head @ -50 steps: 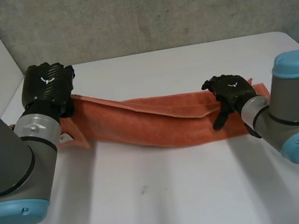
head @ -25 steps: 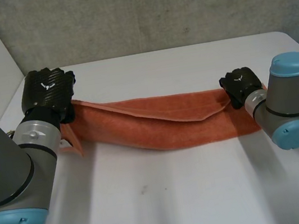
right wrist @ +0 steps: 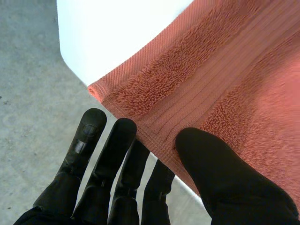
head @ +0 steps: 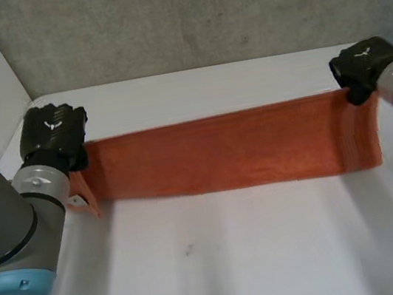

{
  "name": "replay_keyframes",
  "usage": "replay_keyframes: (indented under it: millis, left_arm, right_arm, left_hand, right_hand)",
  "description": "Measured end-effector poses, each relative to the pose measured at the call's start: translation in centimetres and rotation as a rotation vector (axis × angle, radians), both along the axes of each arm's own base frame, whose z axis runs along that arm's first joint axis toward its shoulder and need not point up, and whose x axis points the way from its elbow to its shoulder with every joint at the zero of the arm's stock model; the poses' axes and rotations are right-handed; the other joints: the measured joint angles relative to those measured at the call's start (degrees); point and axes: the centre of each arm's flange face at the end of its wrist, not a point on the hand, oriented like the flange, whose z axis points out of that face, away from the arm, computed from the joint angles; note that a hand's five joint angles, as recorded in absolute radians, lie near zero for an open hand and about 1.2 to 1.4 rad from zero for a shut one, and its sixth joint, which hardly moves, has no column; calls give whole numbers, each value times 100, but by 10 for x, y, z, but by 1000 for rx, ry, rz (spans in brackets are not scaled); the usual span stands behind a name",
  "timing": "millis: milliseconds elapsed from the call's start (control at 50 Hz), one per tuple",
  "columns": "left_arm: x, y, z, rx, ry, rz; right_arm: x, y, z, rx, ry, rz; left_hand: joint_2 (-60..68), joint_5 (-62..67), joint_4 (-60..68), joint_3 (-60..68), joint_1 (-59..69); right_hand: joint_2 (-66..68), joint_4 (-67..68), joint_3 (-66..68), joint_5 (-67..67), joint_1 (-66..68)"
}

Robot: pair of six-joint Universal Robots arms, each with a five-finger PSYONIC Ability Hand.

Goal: Fold the laundry

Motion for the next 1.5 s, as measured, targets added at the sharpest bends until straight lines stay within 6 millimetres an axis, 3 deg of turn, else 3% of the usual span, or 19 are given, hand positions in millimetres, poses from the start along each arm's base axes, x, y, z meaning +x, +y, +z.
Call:
replay_keyframes:
  millis: [120, 240, 360, 480, 580, 620, 660, 700, 760, 820, 920, 980, 1080, 1100, 1140, 1180, 1280, 1360, 1500]
  left_arm:
    - [3, -2, -20, 73, -42, -16]
    - [5, -3, -48, 187, -101, -57]
    - [6, -21, -81, 266, -172, -66]
    - [5, -70, -79, 162, -252, -40]
    - [-3, -126, -20, -135, -253, -8]
    - [-9, -142, 30, -336, -195, -6]
    - [-11, -146, 60, -447, -152, -12]
    - [-13, -141, 115, -636, -54, -33]
    - [-12, -132, 147, -733, 26, -62]
    - [-7, -124, 158, -752, 86, -88]
    - [5, -122, 135, -659, 106, -89]
    - [16, -123, 92, -518, 82, -77]
    - [22, -117, 44, -371, 48, -81]
    - [24, -113, 20, -301, 32, -87]
    - [25, -111, 12, -278, 27, -89]
    - [29, -102, -32, -149, 1, -99]
    - [33, -90, -81, -5, -25, -109]
    - [35, -79, -111, 91, -50, -112]
    - [39, -70, -123, 155, -123, -114]
  right_arm:
    - [-16, 43, 15, 157, 133, 44]
    - [-20, 67, -9, 302, 235, 97]
    - [-15, 53, -55, 381, 265, 117]
    - [-7, 11, -47, 234, 245, 73]
    - [8, -39, 28, -157, 100, -20]
    - [15, -50, 74, -354, -13, -42]
    - [17, -50, 101, -460, -79, -45]
    - [18, -42, 146, -626, -190, -38]
    - [15, -28, 171, -713, -252, -22]
    - [13, -16, 172, -721, -270, -2]
    - [15, -6, 137, -616, -250, 28]
    - [15, 0, 91, -472, -218, 37]
    - [13, 7, 50, -341, -190, 34]
    - [12, 10, 30, -278, -177, 30]
    - [12, 11, 24, -259, -173, 29]
    - [10, 16, -6, -170, -154, 22]
    - [9, 22, -42, -55, -124, 17]
    - [7, 32, -67, 41, -90, 21]
    - [5, 43, -83, 113, -62, 30]
  left_hand:
    - [0, 0, 0, 0, 0]
    - [1, 0, 0, 0, 0]
    - [1, 0, 0, 1, 0]
    - [4, 0, 2, 8, 0]
    - [5, 0, 3, 9, 0]
    - [5, 0, 3, 9, 0]
    - [5, 0, 3, 10, 0]
    - [6, 0, 3, 9, 0]
    - [6, 0, 3, 10, 0]
    - [6, 0, 3, 10, 0]
    - [6, 0, 3, 9, 0]
    - [6, 0, 3, 10, 0]
    - [7, 0, 3, 10, 0]
    - [7, 0, 3, 10, 0]
    - [7, 0, 3, 10, 0]
    - [7, 0, 3, 10, 0]
    - [9, 0, 3, 10, 0]
    - [9, 0, 3, 10, 0]
    - [-1604, -1236, -1587, -1553, -1384]
  right_hand:
    - [0, 0, 32, 0, 0]
    - [0, 0, 51, 0, 0]
    - [0, 0, 50, 0, 0]
    - [0, 0, 50, 0, 0]
    - [22, 13, 51, 1, 0]
    - [22, 13, 51, 2, 0]
    - [22, 13, 51, 3, 0]
    - [22, 13, 51, 30, 0]
    - [22, 13, 51, 43, 0]
    - [22, 13, 50, 68, 0]
    - [22, 13, 51, 69, 0]
    - [22, 13, 51, 69, 0]
    - [22, 13, 51, 69, 0]
    - [22, 14, 51, 69, 0]
    - [22, 13, 51, 69, 0]
    - [22, 14, 51, 69, 0]
    - [22, 14, 51, 69, 0]
    - [22, 14, 51, 69, 0]
    - [22, 14, 51, 69, 0]
